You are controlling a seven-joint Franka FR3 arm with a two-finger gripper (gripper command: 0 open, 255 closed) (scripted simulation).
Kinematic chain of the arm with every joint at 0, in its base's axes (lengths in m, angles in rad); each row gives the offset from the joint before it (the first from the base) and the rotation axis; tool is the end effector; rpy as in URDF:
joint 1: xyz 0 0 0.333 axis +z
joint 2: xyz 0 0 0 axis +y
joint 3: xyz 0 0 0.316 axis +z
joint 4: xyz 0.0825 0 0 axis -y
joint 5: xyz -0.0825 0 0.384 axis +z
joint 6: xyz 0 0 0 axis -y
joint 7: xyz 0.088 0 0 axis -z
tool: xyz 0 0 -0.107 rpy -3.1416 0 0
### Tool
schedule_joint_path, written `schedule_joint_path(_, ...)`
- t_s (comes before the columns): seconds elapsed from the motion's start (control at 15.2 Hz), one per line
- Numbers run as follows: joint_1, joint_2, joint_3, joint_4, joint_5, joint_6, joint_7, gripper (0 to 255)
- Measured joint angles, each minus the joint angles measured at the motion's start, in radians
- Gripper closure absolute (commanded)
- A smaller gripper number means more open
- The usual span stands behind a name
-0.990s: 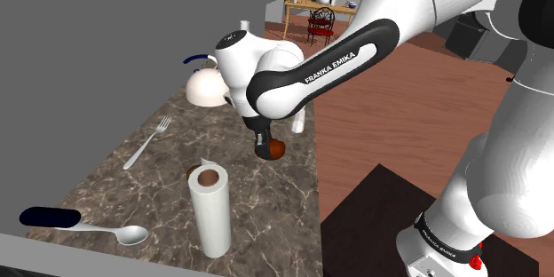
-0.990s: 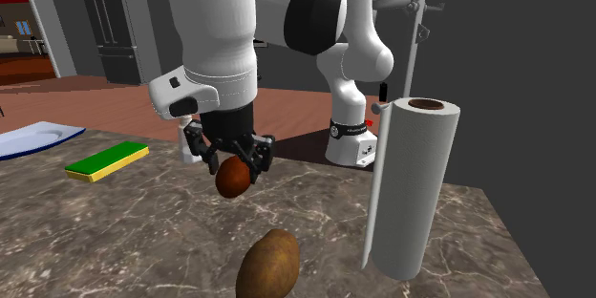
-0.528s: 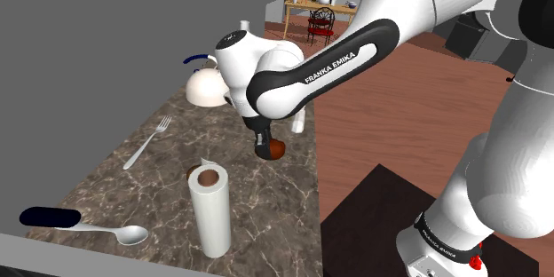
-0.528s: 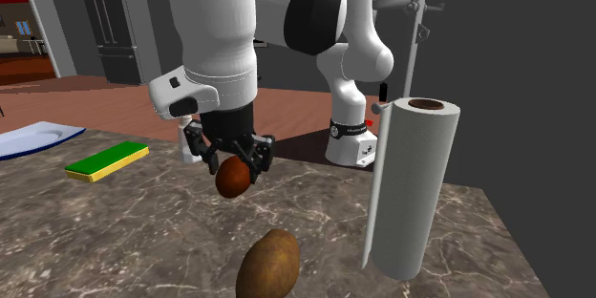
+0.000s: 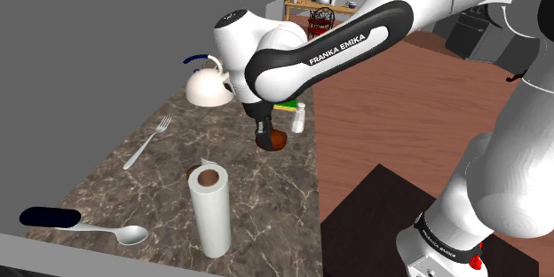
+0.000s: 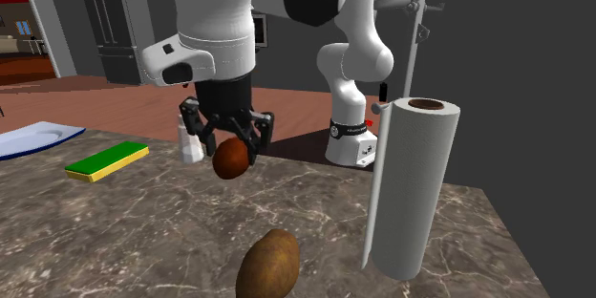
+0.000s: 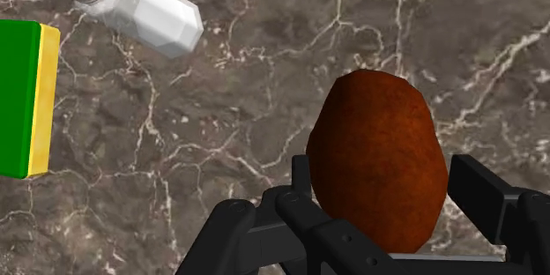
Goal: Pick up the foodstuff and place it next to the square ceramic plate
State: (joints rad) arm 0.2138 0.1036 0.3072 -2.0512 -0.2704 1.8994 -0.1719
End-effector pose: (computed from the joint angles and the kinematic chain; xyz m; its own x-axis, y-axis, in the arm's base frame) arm 0.4790 0.2500 0.3743 0.6729 0.6829 -0.2843 0.7345 -0.6626 0.1469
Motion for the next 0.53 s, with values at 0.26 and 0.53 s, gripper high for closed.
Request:
schedule_joint_path(0.26,0.000,-0.024,0.002,0.026,0.012,-0.047,-0.015,255)
schedule_joint_path(0.53,-0.001,-0.044,0.002,0.057,0.021,-0.094,-0.031,255)
